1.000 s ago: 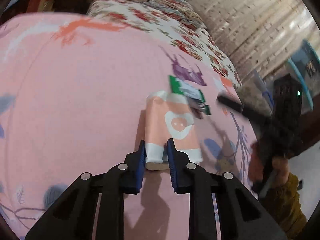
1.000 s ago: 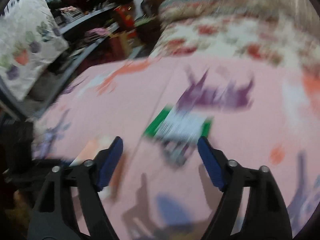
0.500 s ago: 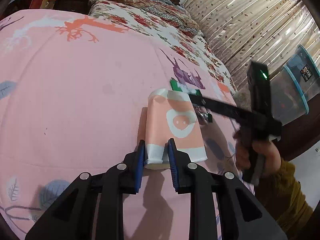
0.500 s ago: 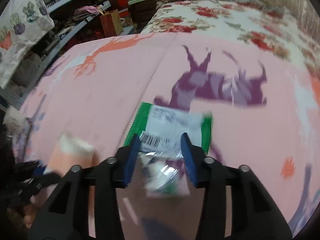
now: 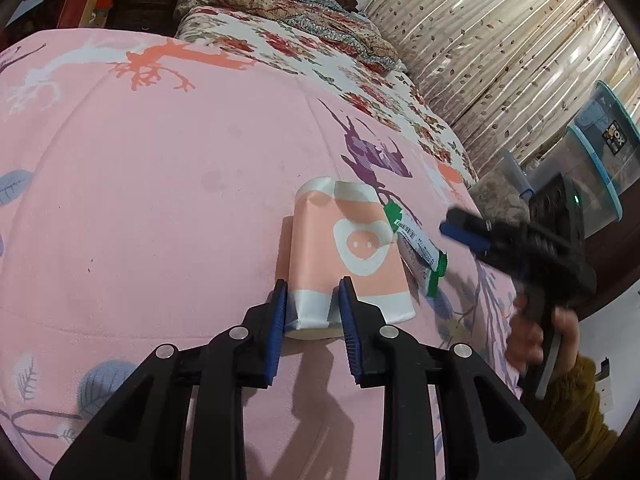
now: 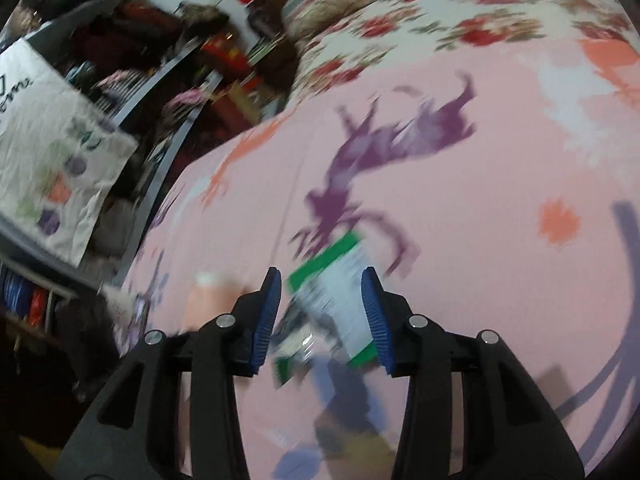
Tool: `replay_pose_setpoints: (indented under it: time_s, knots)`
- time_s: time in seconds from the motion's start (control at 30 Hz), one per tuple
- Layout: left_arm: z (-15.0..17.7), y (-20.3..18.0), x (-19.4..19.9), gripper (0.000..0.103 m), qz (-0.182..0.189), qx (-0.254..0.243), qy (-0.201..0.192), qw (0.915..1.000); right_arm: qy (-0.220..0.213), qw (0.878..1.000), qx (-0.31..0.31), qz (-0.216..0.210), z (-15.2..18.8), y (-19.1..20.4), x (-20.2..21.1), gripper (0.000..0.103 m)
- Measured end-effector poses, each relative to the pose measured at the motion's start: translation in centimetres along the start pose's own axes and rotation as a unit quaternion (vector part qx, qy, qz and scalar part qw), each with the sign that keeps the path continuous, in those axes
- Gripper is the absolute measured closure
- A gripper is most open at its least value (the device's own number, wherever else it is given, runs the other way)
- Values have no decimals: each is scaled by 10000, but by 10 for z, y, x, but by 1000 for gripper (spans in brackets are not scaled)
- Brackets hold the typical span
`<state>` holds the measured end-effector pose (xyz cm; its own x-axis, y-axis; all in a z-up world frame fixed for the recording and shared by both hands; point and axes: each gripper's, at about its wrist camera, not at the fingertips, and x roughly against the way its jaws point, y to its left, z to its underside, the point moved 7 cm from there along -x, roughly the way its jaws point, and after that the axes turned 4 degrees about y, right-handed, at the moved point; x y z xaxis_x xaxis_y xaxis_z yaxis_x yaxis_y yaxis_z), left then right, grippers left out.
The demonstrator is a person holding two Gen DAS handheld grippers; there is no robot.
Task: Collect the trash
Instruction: 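Grasp the pink paper cup with the left tool while the right reaches the green wrapper, then hold the cup in the left tool while the right grasps the green-white wrapper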
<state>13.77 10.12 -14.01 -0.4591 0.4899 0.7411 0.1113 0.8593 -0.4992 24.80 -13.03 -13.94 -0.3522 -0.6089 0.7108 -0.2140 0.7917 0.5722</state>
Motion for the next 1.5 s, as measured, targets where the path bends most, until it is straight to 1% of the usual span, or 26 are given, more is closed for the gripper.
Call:
replay_pose_setpoints:
  time_s: [0.1, 0.17, 0.2, 0.3, 0.4, 0.43, 0.47, 0.57, 0.67, 0.77, 0.83, 0.93, 0.97, 1.07, 1.13, 1.2, 1.27, 1.37, 1.43, 1.5]
  knots:
    - [0, 0, 0, 77, 37, 20, 3, 10000, -38, 9999, -56, 100, -12, -11, -4, 49]
    - [0, 0, 0, 77, 66, 35, 9, 10000, 77, 9996, -19, 273, -13, -17, -13, 48]
    - [0, 0, 0, 77, 71, 36, 11, 10000, 134, 9995, -75, 272, -10, -21, -16, 48]
    - [-1, 0, 0, 77, 14, -1, 3, 10000, 85, 9997, -180, -128, 1, -20, -18, 48]
    - [-2, -5, -2, 75, -143, -106, -10, 9998, 187, 9943, -578, -876, 19, -17, -17, 51]
    - [-3, -7, -4, 74, -216, -152, -20, 9996, 199, 9934, -611, -955, 22, -16, -18, 56]
    - [-4, -8, -6, 74, -254, -173, -25, 9995, 221, 9923, -633, -1039, 27, -14, -18, 58]
    - [-7, -12, -11, 73, -339, -170, -33, 9993, 279, 9890, -702, -1271, 36, -4, -21, 59]
    - [-8, -17, -15, 73, -475, -264, -53, 9985, 246, 9907, -617, -1187, 39, 3, -25, 60]
    - [-7, -20, -15, 72, -518, -335, -58, 9981, 240, 9879, -753, -1335, 39, 7, -28, 60]
    - [-6, -19, -15, 72, -468, -319, -51, 9984, 286, 9828, -803, -1639, 40, 17, -31, 60]
    - [-6, -18, -15, 72, -423, -292, -49, 9987, 164, 9760, -833, -2006, 39, 28, -30, 60]
    - [-6, -18, -15, 72, -400, -278, -48, 9988, 125, 9756, -859, -2017, 38, 27, -29, 60]
    - [-6, -18, -15, 72, -366, -266, -48, 9990, 134, 9800, -909, -1763, 38, 21, -35, 60]
    - [-6, -17, -15, 72, -370, -269, -47, 9989, 141, 9842, -809, -1567, 38, 22, -38, 62]
    - [-6, -17, -15, 72, -355, -259, -45, 9990, 7, 9906, -586, -1233, 33, 21, -34, 62]
    - [-6, -18, -15, 72, -388, -293, -42, 9988, -179, 9944, -428, -953, 28, 21, -28, 62]
    - [-6, -21, -15, 72, -503, -392, -51, 9980, -164, 9986, -292, -404, 24, 14, -29, 62]
    - [-6, -22, -16, 72, -516, -406, -51, 9978, -47, 9991, -256, -347, 24, 11, -35, 62]
    - [-6, -23, -16, 72, -520, -409, -51, 9978, -52, 9990, -201, -386, 24, 13, -38, 62]
